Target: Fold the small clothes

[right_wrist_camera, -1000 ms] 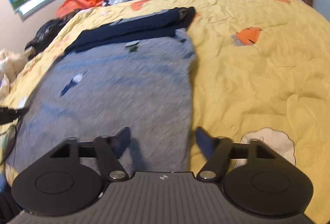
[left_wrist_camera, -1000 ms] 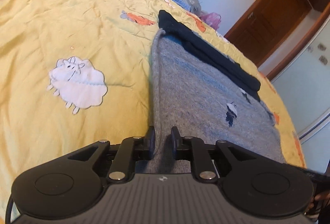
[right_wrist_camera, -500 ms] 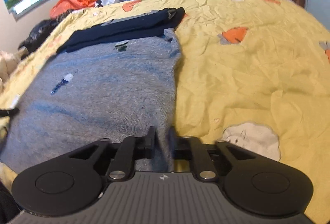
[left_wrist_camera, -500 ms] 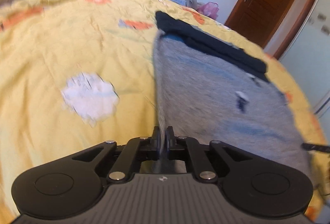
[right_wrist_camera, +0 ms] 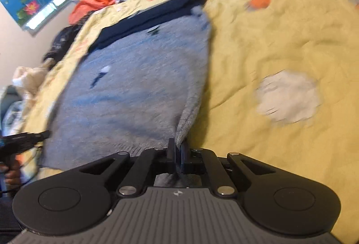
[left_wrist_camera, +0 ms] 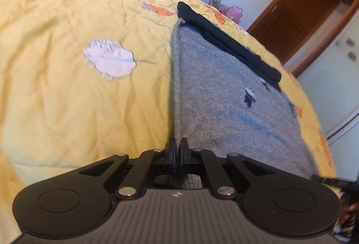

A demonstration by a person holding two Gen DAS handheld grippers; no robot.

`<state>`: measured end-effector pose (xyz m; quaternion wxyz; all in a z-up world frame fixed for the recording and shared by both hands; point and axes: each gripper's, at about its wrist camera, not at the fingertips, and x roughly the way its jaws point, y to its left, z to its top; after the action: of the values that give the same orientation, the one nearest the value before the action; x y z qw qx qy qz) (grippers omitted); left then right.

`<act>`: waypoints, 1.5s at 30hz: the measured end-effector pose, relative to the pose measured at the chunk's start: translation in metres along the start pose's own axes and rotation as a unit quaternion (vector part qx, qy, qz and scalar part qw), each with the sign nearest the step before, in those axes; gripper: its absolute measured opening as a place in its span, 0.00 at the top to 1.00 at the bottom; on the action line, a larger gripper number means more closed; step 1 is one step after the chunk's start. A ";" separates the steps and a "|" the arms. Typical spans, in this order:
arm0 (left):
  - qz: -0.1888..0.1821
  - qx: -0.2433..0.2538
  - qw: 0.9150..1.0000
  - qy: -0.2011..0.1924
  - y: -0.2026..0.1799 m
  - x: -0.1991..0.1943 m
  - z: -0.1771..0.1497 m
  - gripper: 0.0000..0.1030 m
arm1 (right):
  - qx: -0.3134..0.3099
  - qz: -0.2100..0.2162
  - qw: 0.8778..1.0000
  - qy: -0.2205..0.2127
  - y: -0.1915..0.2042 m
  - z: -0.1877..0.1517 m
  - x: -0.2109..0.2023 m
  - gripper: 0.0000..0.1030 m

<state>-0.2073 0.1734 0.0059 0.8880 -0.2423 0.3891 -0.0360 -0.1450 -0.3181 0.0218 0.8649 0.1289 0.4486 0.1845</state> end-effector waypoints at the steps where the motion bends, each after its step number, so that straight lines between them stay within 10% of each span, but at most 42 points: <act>1: 0.016 0.011 1.000 0.001 0.001 -0.003 0.000 0.97 | -0.002 -0.012 1.000 -0.003 -0.004 0.000 -0.004 0.93; 7: 0.007 0.023 1.000 0.009 0.002 -0.003 -0.001 0.94 | 0.019 -0.003 1.000 -0.006 -0.020 -0.007 -0.007 0.92; 11: -0.045 -0.022 0.998 0.023 0.007 -0.014 -0.016 0.62 | 0.050 0.034 0.998 -0.019 -0.021 -0.014 -0.022 0.39; 14: -0.095 -0.068 0.993 0.027 0.012 -0.020 -0.030 0.45 | 0.061 0.048 0.997 0.008 -0.023 -0.021 -0.027 0.41; 19: -0.123 -0.109 0.986 0.014 0.011 -0.016 -0.041 0.50 | 0.090 0.089 0.992 0.018 -0.018 -0.030 -0.020 0.60; 21: -0.101 -0.112 0.988 0.028 0.012 -0.011 -0.039 0.90 | 0.094 0.082 0.992 0.031 -0.016 -0.030 -0.011 0.88; 33: -0.038 0.035 0.997 0.059 0.008 -0.025 -0.024 0.92 | 0.027 0.026 0.999 0.029 -0.025 -0.029 -0.027 0.91; 38: -0.026 0.129 0.991 0.032 -0.013 -0.059 -0.001 0.87 | 0.034 0.003 0.999 -0.018 -0.019 -0.020 -0.048 0.57; 40: -0.014 0.167 0.986 -0.019 -0.036 -0.068 0.019 0.58 | 0.013 -0.003 0.999 -0.048 -0.005 -0.005 -0.051 0.57; 41: -0.006 0.182 0.982 -0.056 -0.050 -0.068 0.026 0.18 | -0.008 -0.008 0.998 -0.060 0.006 0.005 -0.046 0.55; 42: 0.001 0.199 0.975 -0.101 -0.066 -0.065 0.031 0.00 | -0.033 -0.015 0.997 -0.072 0.020 0.014 -0.037 0.47; 45: 0.015 0.244 0.957 -0.159 -0.113 -0.021 0.034 0.00 | -0.099 -0.016 0.991 -0.092 0.059 0.039 0.010 0.31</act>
<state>-0.1837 0.0929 0.0914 0.9710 -0.0152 0.2257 -0.0774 -0.1196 -0.2630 0.0597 0.9137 0.0516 0.3489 0.2017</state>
